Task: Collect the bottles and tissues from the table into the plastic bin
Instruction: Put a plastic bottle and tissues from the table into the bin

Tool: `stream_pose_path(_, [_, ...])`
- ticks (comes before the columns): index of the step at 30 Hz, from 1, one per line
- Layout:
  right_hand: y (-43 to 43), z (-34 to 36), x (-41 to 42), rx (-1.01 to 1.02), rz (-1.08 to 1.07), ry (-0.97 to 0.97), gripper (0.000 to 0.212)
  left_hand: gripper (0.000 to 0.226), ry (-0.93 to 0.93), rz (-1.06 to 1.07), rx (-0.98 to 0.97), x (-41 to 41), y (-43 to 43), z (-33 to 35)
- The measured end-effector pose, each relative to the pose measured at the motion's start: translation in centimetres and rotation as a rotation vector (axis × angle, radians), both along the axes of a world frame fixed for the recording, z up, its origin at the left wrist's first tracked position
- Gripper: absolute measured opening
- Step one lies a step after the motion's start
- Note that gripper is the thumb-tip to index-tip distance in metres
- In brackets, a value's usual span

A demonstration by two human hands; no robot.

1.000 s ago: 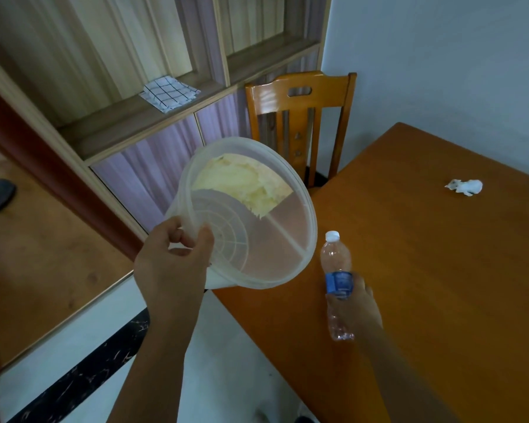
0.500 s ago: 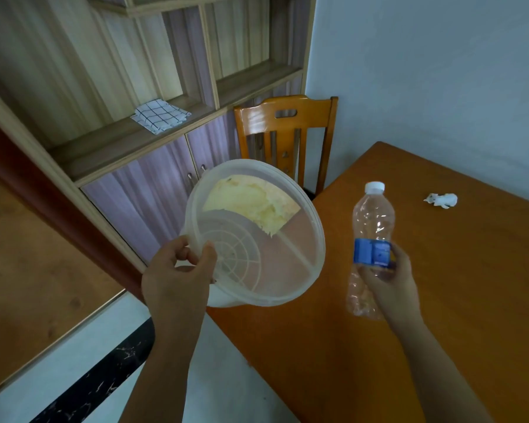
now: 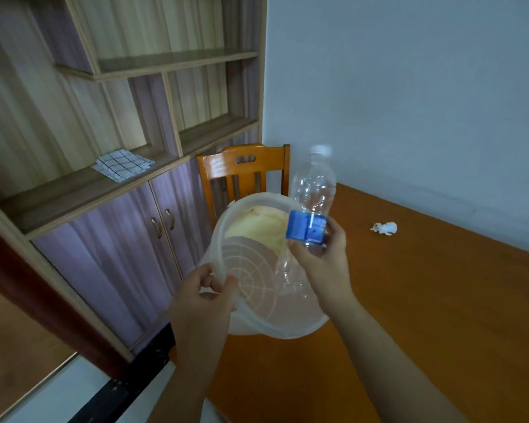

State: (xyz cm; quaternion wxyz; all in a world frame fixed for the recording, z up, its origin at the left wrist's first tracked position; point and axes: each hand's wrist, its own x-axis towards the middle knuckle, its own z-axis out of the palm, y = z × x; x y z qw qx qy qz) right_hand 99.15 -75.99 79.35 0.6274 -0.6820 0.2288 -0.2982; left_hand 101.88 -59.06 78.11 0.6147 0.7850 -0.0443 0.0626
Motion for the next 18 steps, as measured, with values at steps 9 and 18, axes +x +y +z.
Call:
stream_pose_path(9, [1.2,-3.1,1.6,0.013,0.007,0.049,0.05,0.038,-0.003,-0.054,-0.122,-1.2,-1.2,0.5])
stream_pose_path(18, [0.3,-3.9,2.6,0.062,0.039,0.239,0.065,0.054,-0.05,-0.109,-0.166,-1.5,-0.8,0.6])
